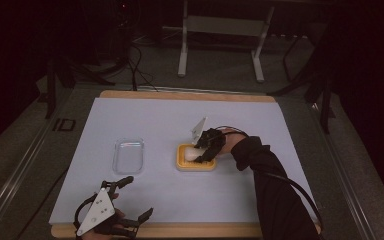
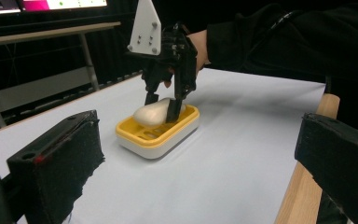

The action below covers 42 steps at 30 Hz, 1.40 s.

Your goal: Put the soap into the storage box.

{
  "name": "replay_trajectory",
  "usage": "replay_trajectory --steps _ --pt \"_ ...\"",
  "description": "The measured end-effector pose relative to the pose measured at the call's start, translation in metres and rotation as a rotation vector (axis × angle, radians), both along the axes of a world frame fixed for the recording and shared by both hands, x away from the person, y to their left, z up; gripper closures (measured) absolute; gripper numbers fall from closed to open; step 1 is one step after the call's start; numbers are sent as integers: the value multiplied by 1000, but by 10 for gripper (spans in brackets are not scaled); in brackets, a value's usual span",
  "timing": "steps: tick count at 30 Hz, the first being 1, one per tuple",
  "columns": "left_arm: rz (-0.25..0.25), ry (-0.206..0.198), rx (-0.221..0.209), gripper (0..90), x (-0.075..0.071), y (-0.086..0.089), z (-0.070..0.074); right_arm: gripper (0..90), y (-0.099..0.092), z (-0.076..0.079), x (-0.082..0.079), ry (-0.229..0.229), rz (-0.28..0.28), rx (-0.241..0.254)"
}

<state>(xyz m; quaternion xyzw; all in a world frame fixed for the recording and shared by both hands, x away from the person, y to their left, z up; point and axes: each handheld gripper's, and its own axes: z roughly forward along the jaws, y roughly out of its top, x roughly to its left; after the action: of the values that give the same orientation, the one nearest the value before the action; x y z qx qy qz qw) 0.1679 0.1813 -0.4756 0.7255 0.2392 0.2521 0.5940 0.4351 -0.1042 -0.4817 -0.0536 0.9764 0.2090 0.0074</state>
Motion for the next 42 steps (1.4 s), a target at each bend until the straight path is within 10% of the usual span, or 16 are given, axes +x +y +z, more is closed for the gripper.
replay_trajectory --steps 19,35,42 --pt "-4 0 8 9 0 0 0 478 6 -10 3 30 -29 -28" --pt "-7 4 13 8 1 -2 -1 412 1 31 -1 5 -54 4" --pt "-9 7 7 9 1 -2 -1 322 -5 45 2 -31 -184 -7"
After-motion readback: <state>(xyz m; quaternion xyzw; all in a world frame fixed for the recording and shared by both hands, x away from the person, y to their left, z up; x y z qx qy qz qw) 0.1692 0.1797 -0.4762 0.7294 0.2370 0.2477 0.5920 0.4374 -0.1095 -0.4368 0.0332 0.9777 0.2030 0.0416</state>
